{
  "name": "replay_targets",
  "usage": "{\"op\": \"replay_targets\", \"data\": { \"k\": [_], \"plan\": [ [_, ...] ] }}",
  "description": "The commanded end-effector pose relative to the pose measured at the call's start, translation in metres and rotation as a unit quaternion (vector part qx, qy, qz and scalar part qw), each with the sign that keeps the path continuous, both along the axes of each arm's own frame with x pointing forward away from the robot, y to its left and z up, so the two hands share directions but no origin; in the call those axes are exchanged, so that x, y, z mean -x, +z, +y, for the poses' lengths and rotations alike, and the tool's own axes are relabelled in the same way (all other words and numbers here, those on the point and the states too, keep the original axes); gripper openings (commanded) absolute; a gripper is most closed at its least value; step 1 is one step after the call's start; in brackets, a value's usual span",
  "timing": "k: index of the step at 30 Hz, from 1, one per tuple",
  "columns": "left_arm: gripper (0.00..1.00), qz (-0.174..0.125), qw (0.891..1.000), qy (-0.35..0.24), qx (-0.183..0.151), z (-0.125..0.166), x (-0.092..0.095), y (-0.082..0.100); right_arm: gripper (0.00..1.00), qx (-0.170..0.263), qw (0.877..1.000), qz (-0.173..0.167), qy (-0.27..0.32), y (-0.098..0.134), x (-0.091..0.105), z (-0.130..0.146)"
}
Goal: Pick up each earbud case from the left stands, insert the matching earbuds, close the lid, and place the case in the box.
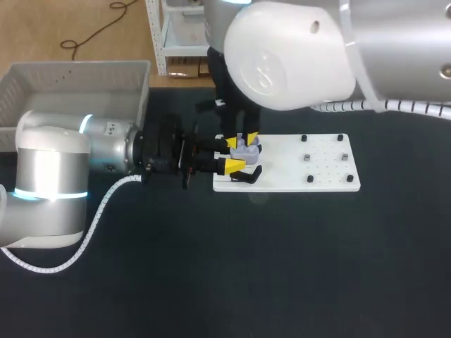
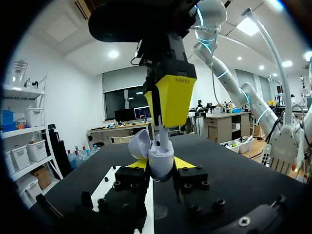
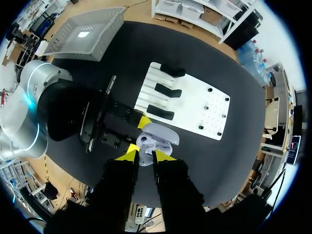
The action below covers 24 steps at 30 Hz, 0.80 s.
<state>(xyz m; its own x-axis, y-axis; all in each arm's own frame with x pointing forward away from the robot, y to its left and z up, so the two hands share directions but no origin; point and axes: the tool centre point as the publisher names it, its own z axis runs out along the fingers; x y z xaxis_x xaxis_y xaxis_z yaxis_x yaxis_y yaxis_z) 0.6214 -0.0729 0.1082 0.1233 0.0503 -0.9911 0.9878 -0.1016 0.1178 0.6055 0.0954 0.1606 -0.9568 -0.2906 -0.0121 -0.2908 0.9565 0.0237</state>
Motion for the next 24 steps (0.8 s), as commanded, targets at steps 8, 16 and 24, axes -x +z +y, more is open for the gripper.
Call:
{"op": "replay_targets", "data": {
  "k": [8, 16, 24],
  "plan": [
    [0.0, 0.0, 1.0, 0.0, 0.0, 0.0, 0.0001, -0.0003, 0.0, -0.001, 1.0, 0.003, -0.002, -0.0033, -0.0047, -0.0003],
    [0.0, 0.0, 1.0, 0.0, 0.0, 0.0, 0.0001, -0.0003, 0.0, 0.0, 1.0, 0.006, -0.001, -0.0058, -0.0074, 0.0009],
    [0.0, 0.0, 1.0, 0.0, 0.0, 0.0, 0.0001, -0.0003, 0.0, 0.002, 1.0, 0.01, -0.001, -0.009, -0.0099, 0.0025]
  ]
}}
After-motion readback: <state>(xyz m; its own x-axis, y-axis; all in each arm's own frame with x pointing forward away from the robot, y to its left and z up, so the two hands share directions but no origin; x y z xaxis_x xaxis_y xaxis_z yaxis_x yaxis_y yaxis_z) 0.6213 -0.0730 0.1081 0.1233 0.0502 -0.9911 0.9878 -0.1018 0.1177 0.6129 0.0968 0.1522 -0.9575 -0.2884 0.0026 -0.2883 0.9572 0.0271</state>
